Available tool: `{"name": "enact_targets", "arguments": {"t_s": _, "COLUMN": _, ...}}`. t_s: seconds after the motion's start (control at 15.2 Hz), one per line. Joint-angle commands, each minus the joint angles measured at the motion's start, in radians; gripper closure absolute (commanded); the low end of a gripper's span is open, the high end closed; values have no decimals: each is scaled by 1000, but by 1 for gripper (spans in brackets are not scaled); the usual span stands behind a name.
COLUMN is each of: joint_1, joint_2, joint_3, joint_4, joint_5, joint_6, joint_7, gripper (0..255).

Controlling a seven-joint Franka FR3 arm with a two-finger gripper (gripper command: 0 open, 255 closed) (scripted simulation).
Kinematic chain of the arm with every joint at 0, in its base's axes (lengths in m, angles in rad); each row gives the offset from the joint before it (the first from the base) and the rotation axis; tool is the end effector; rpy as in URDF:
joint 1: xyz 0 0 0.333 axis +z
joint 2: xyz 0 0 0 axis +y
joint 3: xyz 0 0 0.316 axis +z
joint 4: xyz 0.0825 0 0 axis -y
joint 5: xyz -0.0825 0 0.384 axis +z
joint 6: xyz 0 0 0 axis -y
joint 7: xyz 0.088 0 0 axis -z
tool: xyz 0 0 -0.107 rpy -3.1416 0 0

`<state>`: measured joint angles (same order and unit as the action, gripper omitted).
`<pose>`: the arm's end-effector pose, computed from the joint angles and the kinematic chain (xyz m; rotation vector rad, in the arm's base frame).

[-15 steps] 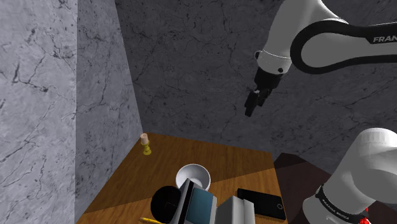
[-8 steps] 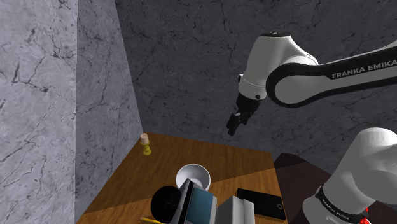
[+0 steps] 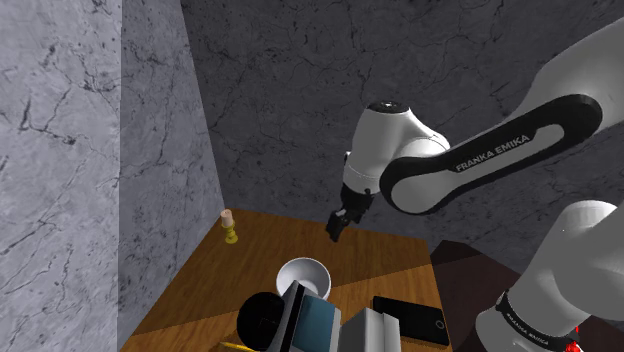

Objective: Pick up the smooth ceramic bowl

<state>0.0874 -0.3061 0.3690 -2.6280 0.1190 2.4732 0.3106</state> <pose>0.3826 0.1829 0.3565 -3.1102 -0.0760 -0.2140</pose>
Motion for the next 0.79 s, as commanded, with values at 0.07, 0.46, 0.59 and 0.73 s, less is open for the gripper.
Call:
{"name": "enact_targets", "arguments": {"t_s": 0.07, "joint_1": -11, "joint_2": 119, "joint_3": 52, "joint_4": 17, "joint_5": -41, "joint_6": 105, "joint_7": 79, "gripper": 0}}
{"name": "enact_targets", "arguments": {"t_s": 0.46, "joint_1": -33, "joint_2": 328, "joint_3": 97, "joint_4": 77, "joint_5": -216, "joint_6": 241, "joint_7": 256, "gripper": 0}}
{"name": "enact_targets", "arguments": {"t_s": 0.59, "joint_1": -33, "joint_2": 358, "joint_3": 91, "joint_4": 75, "joint_5": -254, "joint_6": 269, "joint_7": 284, "gripper": 0}}
{"name": "enact_targets", "arguments": {"t_s": 0.73, "joint_1": -31, "joint_2": 389, "joint_3": 82, "joint_4": 74, "joint_5": -296, "joint_6": 296, "joint_7": 315, "gripper": 0}}
